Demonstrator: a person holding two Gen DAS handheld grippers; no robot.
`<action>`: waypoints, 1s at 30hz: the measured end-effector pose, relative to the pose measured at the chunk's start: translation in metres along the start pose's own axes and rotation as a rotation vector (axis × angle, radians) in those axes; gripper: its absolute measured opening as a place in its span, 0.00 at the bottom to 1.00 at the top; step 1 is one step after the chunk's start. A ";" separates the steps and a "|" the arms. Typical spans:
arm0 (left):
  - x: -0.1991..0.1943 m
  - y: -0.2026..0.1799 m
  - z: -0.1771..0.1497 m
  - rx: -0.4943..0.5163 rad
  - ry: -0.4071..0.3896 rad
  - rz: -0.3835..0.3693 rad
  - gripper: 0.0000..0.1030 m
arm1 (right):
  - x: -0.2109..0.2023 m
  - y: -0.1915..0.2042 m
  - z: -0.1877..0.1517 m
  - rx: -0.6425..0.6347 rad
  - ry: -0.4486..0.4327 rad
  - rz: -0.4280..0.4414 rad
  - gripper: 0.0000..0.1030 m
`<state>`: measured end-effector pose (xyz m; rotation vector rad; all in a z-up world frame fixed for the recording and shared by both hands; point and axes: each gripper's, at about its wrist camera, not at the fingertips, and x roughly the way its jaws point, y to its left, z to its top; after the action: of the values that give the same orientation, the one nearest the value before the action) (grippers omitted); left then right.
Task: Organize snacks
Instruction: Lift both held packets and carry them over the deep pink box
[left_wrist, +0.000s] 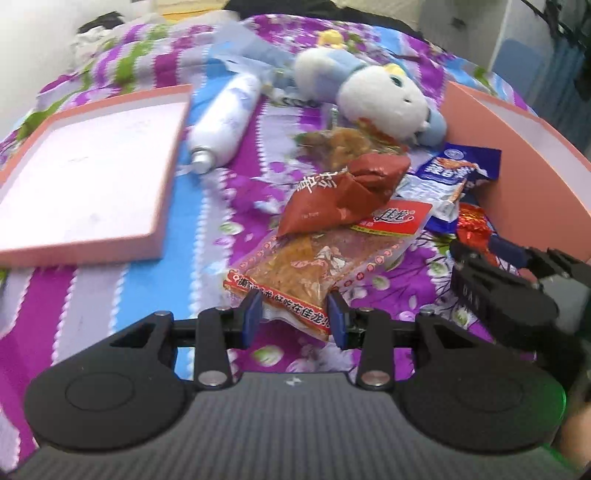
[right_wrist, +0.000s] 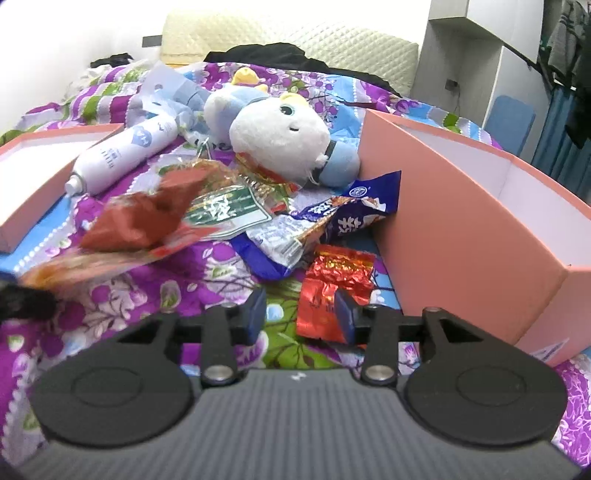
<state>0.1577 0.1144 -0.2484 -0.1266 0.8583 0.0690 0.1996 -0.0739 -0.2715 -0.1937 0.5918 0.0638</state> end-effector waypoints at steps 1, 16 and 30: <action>-0.003 0.003 -0.003 -0.007 -0.003 0.004 0.42 | 0.003 0.002 0.002 0.006 0.006 -0.014 0.42; -0.018 0.013 -0.027 -0.033 -0.034 -0.001 0.34 | -0.022 -0.009 0.030 0.175 -0.093 0.131 0.53; -0.031 0.017 -0.048 -0.044 -0.044 -0.007 0.30 | -0.013 0.028 0.026 0.172 0.003 0.569 0.70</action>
<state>0.0997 0.1244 -0.2578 -0.1681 0.8123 0.0840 0.2001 -0.0417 -0.2479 0.1467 0.6381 0.5610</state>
